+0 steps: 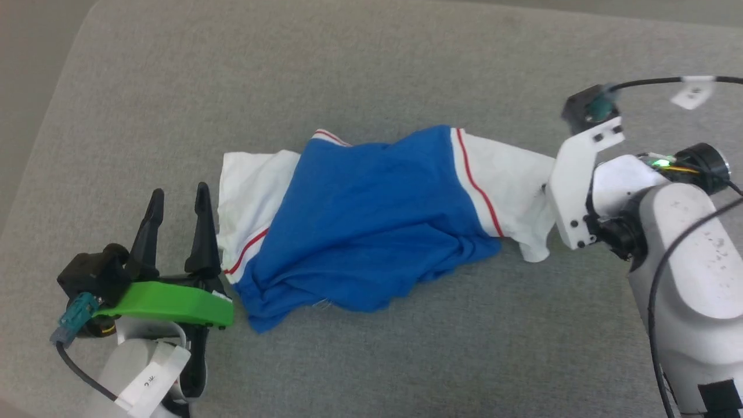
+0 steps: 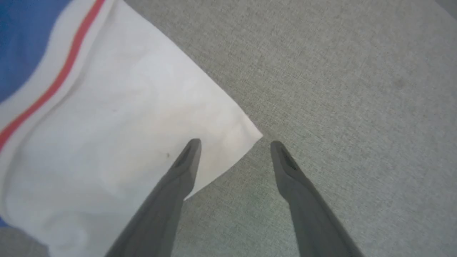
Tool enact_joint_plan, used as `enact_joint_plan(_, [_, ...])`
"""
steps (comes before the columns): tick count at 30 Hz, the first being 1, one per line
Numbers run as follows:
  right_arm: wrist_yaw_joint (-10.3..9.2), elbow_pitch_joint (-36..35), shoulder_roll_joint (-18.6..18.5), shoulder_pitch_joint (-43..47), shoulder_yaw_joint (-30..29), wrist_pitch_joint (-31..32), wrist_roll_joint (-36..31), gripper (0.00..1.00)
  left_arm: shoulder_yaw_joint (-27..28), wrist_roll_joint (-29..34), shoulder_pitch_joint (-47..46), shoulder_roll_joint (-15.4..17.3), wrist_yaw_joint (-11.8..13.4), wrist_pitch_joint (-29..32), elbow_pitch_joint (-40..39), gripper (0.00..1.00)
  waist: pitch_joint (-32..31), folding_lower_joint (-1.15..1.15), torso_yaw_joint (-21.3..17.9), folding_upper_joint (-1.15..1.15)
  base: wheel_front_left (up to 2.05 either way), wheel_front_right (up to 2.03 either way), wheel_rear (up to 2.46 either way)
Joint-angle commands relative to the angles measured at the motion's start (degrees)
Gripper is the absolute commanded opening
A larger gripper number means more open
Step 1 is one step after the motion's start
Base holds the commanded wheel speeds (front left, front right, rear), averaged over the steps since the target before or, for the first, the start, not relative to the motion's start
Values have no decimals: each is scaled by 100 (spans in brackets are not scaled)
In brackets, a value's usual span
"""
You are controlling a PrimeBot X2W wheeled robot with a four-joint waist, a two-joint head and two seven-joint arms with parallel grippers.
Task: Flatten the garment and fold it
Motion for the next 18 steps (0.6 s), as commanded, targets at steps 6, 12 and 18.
enact_joint_plan(6, [-8,268,-252,-202,793,669,218,100,138,108,-122,-198,-152,-27,107,100,304,0,198,0,0,0,0])
enact_joint_plan(12, [-8,231,-482,-211,1152,962,776,0,285,205,-97,-311,-261,-27,181,100,261,0,155,0,0,0,0])
enact_joint_plan(18, [-8,-23,-578,-169,702,557,1028,0,389,285,-33,-353,-324,-27,256,100,14,0,24,0,0,0,0])
